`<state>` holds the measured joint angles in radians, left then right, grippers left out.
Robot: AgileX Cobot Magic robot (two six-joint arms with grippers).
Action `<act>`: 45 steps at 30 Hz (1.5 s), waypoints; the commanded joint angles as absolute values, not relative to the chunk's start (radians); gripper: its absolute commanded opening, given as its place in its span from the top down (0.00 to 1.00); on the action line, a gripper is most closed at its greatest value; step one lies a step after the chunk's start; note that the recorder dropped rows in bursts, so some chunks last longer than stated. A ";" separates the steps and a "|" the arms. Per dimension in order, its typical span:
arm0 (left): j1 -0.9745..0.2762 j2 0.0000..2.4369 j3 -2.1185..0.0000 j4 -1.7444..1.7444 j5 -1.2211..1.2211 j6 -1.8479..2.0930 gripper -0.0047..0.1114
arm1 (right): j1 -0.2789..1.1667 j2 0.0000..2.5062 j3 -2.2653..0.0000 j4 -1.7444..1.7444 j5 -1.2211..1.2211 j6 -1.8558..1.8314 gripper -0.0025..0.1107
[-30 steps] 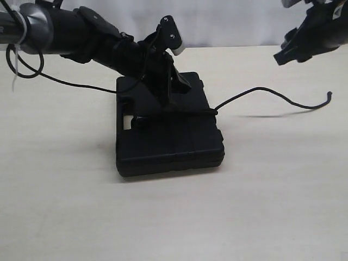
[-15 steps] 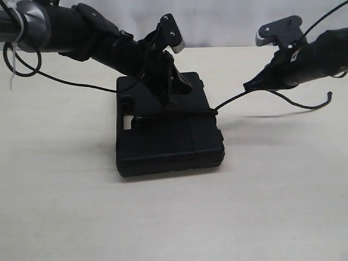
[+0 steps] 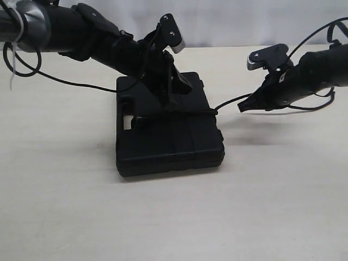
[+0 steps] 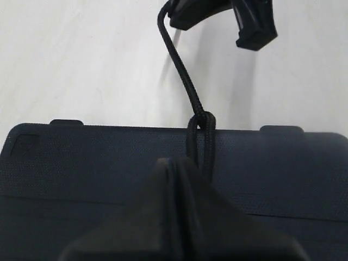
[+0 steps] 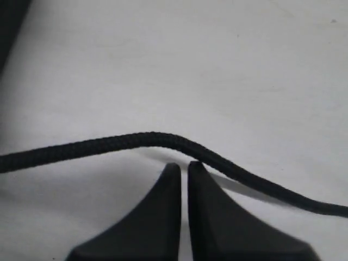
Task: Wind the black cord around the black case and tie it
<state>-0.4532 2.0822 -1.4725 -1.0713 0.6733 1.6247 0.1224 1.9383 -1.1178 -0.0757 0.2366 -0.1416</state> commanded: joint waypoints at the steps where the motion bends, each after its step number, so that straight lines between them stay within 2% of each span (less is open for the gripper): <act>1: -0.448 2.072 -1.469 -1.075 0.670 1.617 0.96 | 0.116 1.836 -1.117 -0.075 0.268 -0.141 0.94; 13: -0.348 1.910 -1.398 -1.071 0.616 1.405 0.96 | 0.118 1.524 -1.083 0.061 0.297 -0.141 0.94; 24: -0.336 1.629 -1.156 -1.096 0.255 1.385 0.96 | 0.118 1.229 -1.002 0.127 0.273 -0.143 0.94; 32: -0.336 1.381 -0.957 -1.120 0.009 1.385 0.96 | 0.118 0.991 -0.811 0.193 0.124 -0.145 0.94; 37: -0.336 1.202 -0.855 -1.138 -0.041 1.350 0.96 | 0.118 0.873 -0.704 0.195 0.035 -0.142 0.94; 45: -0.338 0.979 -0.744 -1.138 -0.026 1.247 0.96 | 0.118 0.777 -0.619 0.197 0.020 -0.132 0.94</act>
<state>-0.3381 1.0436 -0.7733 -1.1291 -0.0266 1.2732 0.1224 0.8015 -0.6415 0.1910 0.0393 -0.1377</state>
